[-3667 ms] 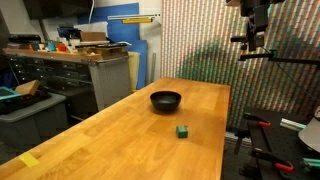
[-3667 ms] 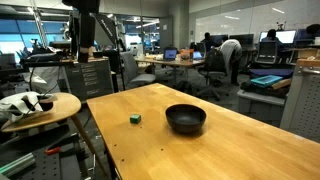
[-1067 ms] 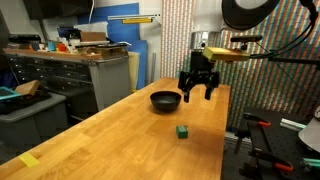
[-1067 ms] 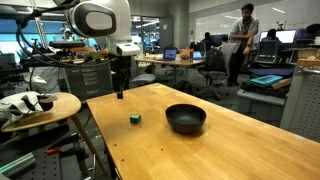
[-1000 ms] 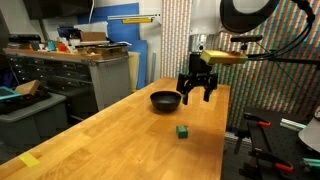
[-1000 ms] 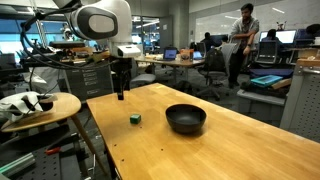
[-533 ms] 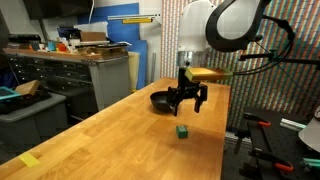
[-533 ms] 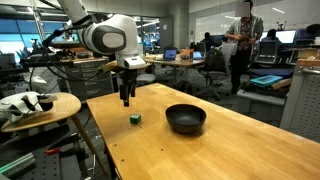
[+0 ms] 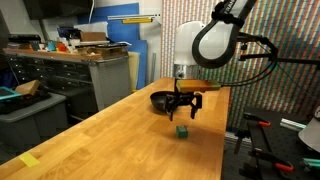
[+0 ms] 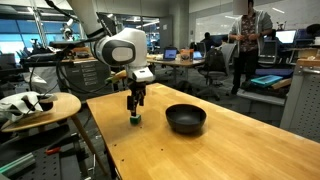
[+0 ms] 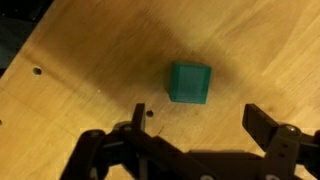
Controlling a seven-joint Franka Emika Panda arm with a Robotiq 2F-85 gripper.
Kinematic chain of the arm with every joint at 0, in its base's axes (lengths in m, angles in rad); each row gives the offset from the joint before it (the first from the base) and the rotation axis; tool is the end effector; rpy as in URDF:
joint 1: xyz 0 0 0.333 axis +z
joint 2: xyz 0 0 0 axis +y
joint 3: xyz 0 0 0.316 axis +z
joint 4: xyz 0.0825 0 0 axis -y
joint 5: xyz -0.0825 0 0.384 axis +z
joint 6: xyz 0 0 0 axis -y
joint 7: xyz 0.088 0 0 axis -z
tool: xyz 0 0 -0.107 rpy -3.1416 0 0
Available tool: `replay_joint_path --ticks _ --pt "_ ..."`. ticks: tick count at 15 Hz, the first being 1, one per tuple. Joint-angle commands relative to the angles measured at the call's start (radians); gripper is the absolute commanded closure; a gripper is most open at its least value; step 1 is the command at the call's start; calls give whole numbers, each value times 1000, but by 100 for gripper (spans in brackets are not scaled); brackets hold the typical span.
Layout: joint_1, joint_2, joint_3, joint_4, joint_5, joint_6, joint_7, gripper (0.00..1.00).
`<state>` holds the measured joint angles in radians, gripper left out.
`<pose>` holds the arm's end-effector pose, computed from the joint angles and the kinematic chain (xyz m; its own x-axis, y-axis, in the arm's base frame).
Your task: Put the block in the bowl
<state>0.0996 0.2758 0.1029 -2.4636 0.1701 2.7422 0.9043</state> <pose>0.4707 0.0921 0.1871 0.6502 -0.7558 -0.0772 -0.7597 -0.6481 -0.0539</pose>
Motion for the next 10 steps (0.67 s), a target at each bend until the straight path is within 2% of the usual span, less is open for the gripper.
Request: replay_joint_path --ticks 1,5,6,7,9,10 --pt "23 55 -15 37 57 10 1 0" --pt "22 92 -10 53 100 3 -10 0" --pt "21 100 -7 57 110 1 -15 7" --pt "21 108 -6 61 119 0 -18 27" --pt "24 121 -8 69 127 -4 -16 32" --pt "24 126 -6 72 131 -5 -18 38"
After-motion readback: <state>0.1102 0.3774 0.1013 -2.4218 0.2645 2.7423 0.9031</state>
